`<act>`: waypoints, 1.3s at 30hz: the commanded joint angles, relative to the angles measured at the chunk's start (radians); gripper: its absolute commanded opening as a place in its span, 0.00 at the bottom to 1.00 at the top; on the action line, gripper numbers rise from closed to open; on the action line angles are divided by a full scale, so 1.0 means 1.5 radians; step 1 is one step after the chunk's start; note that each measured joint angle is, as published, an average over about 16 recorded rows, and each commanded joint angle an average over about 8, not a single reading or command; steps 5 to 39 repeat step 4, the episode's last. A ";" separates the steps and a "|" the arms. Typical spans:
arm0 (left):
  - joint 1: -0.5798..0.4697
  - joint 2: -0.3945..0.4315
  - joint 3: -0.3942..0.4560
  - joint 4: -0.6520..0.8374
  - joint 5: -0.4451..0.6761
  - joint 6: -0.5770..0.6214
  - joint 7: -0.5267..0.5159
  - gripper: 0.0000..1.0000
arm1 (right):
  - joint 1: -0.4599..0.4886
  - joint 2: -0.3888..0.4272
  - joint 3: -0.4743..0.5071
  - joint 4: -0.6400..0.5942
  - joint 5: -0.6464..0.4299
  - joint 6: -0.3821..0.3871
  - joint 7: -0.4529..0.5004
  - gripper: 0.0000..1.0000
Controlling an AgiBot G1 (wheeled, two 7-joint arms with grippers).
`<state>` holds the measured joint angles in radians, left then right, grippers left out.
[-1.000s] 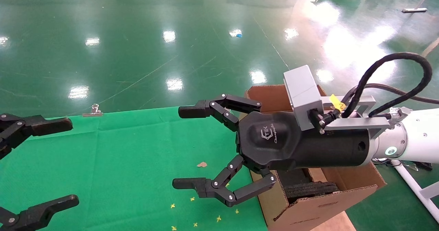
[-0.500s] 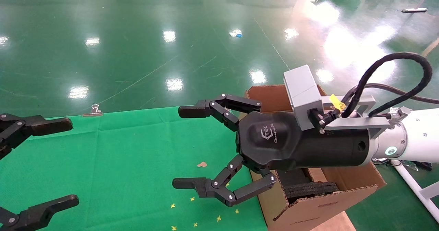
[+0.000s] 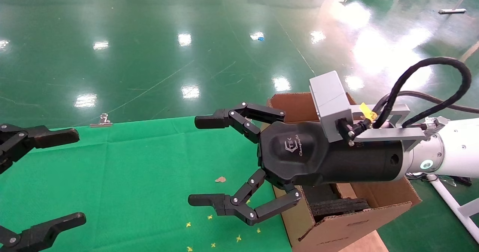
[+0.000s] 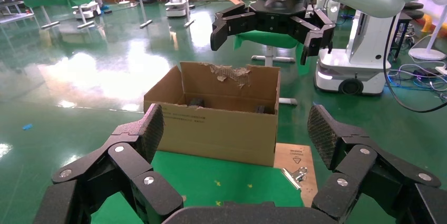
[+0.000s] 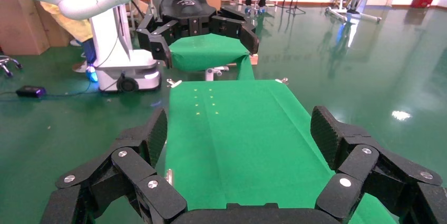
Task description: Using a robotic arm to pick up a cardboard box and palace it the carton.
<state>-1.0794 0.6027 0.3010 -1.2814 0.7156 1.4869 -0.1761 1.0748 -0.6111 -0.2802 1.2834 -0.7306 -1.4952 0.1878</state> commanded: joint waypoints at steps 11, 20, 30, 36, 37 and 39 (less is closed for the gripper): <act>0.000 0.000 0.000 0.000 0.000 0.000 0.000 1.00 | 0.000 0.000 0.000 0.000 0.000 0.000 0.000 1.00; 0.000 0.000 0.000 0.000 0.000 0.000 0.000 1.00 | 0.000 0.000 0.000 0.000 0.000 0.000 0.000 1.00; 0.000 0.000 0.000 0.000 0.000 0.000 0.000 1.00 | 0.000 0.000 0.000 0.000 0.000 0.000 0.000 1.00; 0.000 0.000 0.000 0.000 0.000 0.000 0.000 1.00 | 0.000 0.000 0.000 0.000 0.000 0.000 0.000 1.00; 0.000 0.000 0.000 0.000 0.000 0.000 0.000 1.00 | 0.000 0.000 0.000 0.000 0.000 0.000 0.000 1.00; 0.000 0.000 0.000 0.000 0.000 0.000 0.000 1.00 | 0.000 0.000 0.000 0.000 0.000 0.000 0.000 1.00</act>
